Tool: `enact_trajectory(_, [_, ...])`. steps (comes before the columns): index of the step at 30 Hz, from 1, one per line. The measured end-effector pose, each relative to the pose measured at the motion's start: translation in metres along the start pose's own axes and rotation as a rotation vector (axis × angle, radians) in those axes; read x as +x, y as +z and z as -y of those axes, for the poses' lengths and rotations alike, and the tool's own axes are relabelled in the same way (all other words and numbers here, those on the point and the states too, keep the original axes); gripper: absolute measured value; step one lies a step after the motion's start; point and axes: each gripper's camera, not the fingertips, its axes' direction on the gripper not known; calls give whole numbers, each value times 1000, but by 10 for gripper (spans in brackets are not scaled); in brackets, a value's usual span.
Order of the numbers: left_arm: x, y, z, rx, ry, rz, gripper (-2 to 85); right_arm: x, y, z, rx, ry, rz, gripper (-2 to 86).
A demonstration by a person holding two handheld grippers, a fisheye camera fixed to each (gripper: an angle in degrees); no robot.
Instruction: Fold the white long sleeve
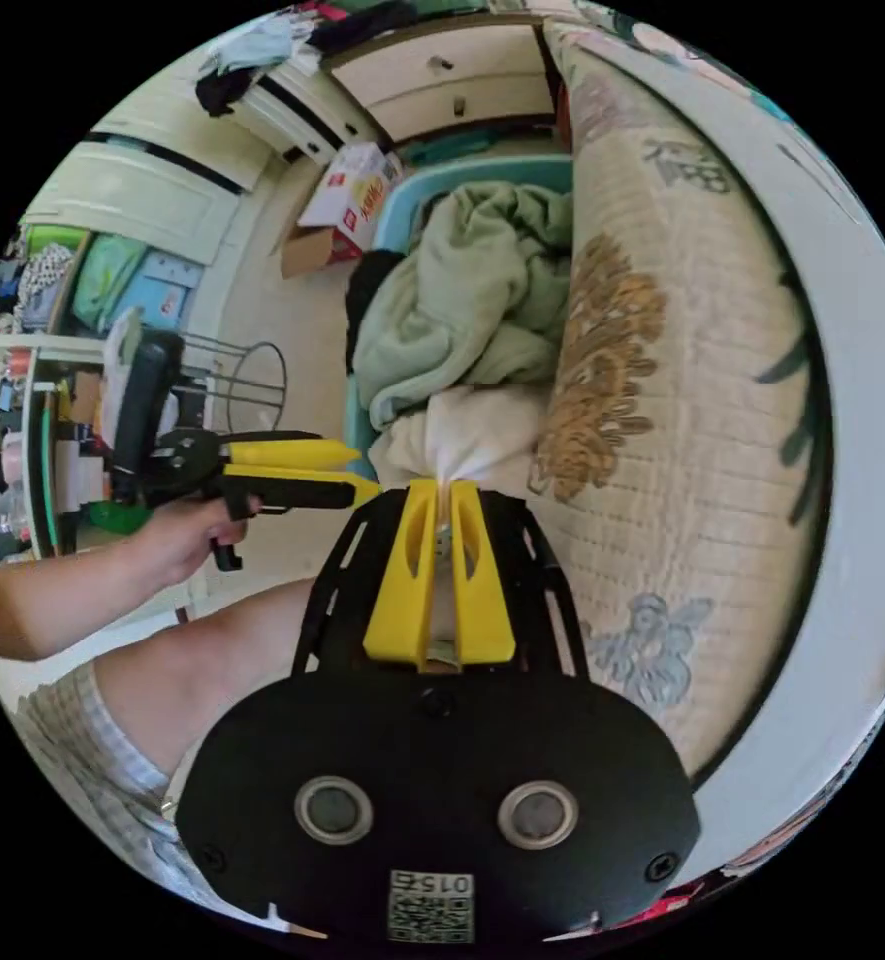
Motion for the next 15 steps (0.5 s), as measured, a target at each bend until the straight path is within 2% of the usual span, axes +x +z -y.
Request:
enact_trajectory(3, [20,-37,10,74,131,2,156,-6,-35,-13,104,63,112,2])
enact_trajectory(7, [49,-80,28,132,284,6,159,-26,-61,-27,137,102,115,-3])
enact_trajectory(8, [52,-82,31,129,296,28,158,-36,-58,-29,139,72,71,-4])
enact_trajectory(10, [51,-76,46,129,273,109,156,-37,-48,-28,181,142,220,-6])
enact_trajectory(15, [27,-45,79,34,306,108,100,-89,-19,5,198,118,275,-6])
